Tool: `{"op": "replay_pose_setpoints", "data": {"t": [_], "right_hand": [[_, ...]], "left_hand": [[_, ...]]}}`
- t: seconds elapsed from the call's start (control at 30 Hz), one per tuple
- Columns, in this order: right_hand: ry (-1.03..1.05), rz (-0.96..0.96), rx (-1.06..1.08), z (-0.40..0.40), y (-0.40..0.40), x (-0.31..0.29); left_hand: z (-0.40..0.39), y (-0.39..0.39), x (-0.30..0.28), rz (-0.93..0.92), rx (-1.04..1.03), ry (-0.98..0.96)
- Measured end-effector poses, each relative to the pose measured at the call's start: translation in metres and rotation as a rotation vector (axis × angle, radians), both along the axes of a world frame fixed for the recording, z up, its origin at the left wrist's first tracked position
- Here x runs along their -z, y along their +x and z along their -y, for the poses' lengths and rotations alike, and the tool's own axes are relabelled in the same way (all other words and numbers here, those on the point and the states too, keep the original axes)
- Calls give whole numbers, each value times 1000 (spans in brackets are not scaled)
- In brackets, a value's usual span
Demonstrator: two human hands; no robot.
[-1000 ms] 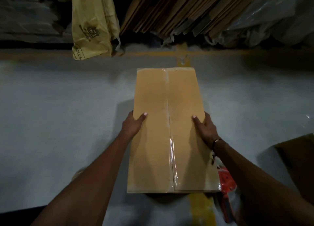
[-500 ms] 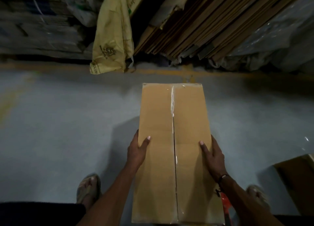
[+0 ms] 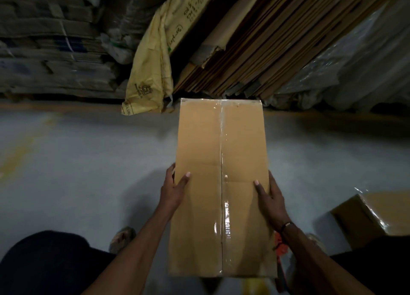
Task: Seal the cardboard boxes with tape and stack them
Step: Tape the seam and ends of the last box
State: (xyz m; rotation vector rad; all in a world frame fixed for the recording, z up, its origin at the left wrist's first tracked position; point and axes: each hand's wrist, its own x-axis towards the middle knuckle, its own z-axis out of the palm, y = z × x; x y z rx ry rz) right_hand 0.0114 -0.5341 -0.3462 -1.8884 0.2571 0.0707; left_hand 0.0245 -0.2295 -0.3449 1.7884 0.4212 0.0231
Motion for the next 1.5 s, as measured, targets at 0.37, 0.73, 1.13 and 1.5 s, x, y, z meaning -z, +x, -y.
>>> {"op": "replay_pose_setpoints", "data": {"t": [0.37,0.73,1.13,1.5], "right_hand": [[3,238,-12,65,-33,-200],[7,382,177,174,-81,-313],[-34,358,714,303,-102,-294],[-147,158,1023,420,-91,-217]], "left_hand": [[42,-14,-198,286,173,-57],[148,0,-325,409,459,62],[346,85,-328,331,875,5],[531,163,-251,246,1211,184]]}}
